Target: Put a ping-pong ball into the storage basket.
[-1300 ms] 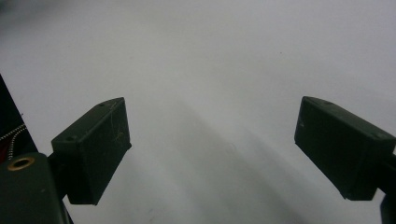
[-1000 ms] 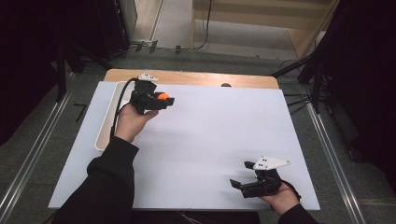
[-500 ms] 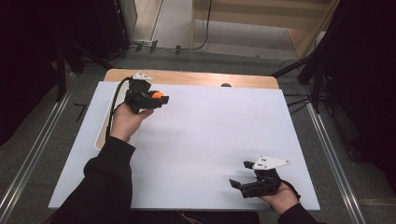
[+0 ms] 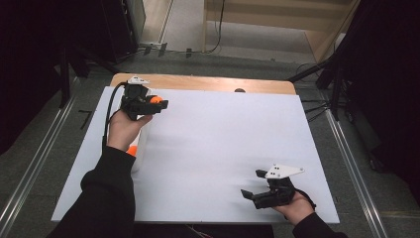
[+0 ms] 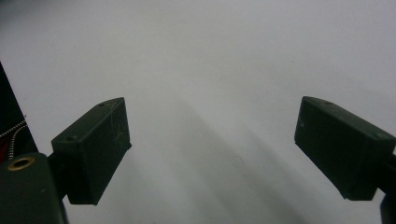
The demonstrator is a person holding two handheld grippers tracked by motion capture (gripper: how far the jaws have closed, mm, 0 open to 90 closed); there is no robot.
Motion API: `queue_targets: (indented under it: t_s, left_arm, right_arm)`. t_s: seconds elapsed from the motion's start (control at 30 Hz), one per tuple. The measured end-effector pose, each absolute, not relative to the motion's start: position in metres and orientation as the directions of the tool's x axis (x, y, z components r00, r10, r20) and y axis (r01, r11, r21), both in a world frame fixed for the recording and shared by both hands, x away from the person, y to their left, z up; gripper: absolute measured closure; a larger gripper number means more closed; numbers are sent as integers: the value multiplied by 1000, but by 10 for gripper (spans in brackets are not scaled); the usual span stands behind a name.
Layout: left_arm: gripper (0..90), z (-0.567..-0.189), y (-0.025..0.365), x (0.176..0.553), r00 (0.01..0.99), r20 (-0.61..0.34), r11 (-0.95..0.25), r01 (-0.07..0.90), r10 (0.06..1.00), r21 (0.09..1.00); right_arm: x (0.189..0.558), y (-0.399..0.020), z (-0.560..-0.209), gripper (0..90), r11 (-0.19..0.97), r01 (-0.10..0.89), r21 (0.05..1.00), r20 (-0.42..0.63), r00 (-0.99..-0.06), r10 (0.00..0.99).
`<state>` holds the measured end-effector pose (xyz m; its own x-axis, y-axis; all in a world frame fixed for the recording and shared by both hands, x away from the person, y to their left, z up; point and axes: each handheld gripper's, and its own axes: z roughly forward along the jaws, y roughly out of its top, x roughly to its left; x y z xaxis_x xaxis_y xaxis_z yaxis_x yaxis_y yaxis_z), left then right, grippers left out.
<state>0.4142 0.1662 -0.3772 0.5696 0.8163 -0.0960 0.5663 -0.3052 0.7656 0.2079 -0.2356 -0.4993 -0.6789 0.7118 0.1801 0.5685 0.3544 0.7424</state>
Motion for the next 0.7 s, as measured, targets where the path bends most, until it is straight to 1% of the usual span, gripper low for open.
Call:
queue_targets:
  t_s: [0.37,0.7]
  left_arm:
    - [509,-375,184,412,535,-106,-268,573,838,775]
    - [509,-374,193,412,515,-92,-262,572,852,777]
  right_arm:
    - [212,-232,-499,91,363,563,742,178,-689,703]
    - [214,-231,-499,91,370,559,742,175,-694,698]
